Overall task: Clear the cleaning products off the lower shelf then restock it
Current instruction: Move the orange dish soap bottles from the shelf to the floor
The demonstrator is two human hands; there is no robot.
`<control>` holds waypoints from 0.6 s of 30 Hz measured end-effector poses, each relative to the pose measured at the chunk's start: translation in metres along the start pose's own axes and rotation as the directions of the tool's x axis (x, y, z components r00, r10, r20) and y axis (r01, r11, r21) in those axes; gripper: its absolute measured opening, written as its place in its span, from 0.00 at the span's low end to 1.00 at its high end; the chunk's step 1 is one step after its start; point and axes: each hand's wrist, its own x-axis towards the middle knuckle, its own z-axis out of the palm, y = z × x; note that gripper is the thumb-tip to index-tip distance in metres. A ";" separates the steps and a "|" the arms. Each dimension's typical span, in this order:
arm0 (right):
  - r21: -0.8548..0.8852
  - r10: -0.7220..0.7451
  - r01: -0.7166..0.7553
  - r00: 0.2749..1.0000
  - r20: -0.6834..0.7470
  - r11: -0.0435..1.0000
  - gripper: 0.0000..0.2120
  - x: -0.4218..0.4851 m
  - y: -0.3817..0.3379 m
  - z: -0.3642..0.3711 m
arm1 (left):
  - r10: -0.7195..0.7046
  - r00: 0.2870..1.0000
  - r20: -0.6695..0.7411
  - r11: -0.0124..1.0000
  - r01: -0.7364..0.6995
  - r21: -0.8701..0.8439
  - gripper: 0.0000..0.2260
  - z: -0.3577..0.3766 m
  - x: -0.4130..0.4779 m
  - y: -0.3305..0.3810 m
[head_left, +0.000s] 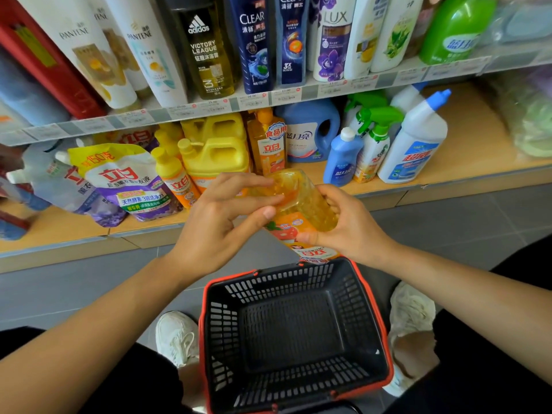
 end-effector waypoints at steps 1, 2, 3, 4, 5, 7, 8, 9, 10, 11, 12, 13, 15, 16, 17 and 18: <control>0.001 -0.002 0.002 1.000 -0.005 1.000 0.33 0.000 0.000 -0.001 | -0.041 0.999 -0.004 0.999 0.041 -0.010 0.11 -0.001 0.000 -0.002; -0.001 -0.007 0.007 1.000 -0.011 1.000 0.34 0.000 -0.001 -0.001 | -0.089 0.996 -0.015 0.995 0.088 -0.048 0.11 -0.001 -0.001 -0.002; -0.007 -0.014 0.014 1.000 -0.017 1.000 0.34 0.000 -0.002 -0.002 | -0.146 0.989 -0.026 0.984 0.142 -0.110 0.10 0.000 0.000 -0.002; -0.012 -0.021 0.021 1.000 -0.021 1.000 0.34 0.001 -0.003 -0.002 | -0.211 0.977 -0.037 0.963 0.202 -0.176 0.10 0.001 0.000 -0.001; -0.012 -0.028 0.028 0.999 -0.020 1.000 0.34 0.001 -0.003 -0.002 | -0.280 0.959 -0.048 0.936 0.261 -0.235 0.09 0.002 0.002 0.000; -0.008 -0.037 0.037 0.999 -0.005 0.999 0.33 0.000 -0.004 -0.002 | -0.417 0.908 -0.049 0.860 0.376 -0.344 0.08 0.003 0.005 -0.001; -0.013 -0.043 0.043 0.999 0.004 0.999 0.32 0.000 -0.004 -0.002 | -0.482 0.876 -0.026 0.807 0.432 -0.403 0.09 0.003 0.007 -0.002; -0.022 -0.053 0.054 0.999 0.010 0.998 0.32 -0.001 -0.004 -0.002 | -0.532 0.847 0.011 0.751 0.477 -0.457 0.12 0.002 0.008 -0.004; -0.028 -0.065 0.065 0.998 0.015 0.997 0.32 -0.002 -0.005 -0.001 | -0.562 0.825 0.047 0.705 0.509 -0.494 0.14 0.002 0.009 -0.005; -0.029 -0.074 0.075 0.997 0.022 0.997 0.32 -0.003 -0.005 0.000 | -0.581 0.810 0.077 0.674 0.532 -0.513 0.16 0.002 0.009 -0.006; -0.026 -0.081 0.082 0.996 0.030 0.996 0.33 -0.004 -0.005 0.000 | -0.593 0.798 0.103 0.653 0.552 -0.519 0.17 0.002 0.009 -0.007; -0.027 -0.087 0.088 0.996 0.036 0.996 0.33 -0.004 -0.005 0.001 | -0.604 0.788 0.123 0.638 0.570 -0.517 0.18 0.003 0.009 -0.007; -0.049 -0.095 0.098 0.994 0.052 0.994 0.35 -0.005 -0.004 0.002 | -0.614 0.778 0.137 0.633 0.588 -0.504 0.17 0.004 0.008 -0.007; -0.064 -0.097 0.100 0.994 0.059 0.993 0.35 -0.006 -0.004 0.002 | -0.613 0.778 0.137 0.635 0.589 -0.500 0.18 0.004 0.008 -0.007; -0.072 -0.098 0.103 0.993 0.064 0.992 0.36 -0.006 -0.004 0.002 | -0.614 0.778 0.136 0.636 0.589 -0.498 0.18 0.004 0.008 -0.007; -0.070 -0.100 0.104 0.993 0.067 0.992 0.36 -0.006 -0.003 0.002 | -0.614 0.778 0.133 0.637 0.588 -0.499 0.18 0.004 0.008 -0.006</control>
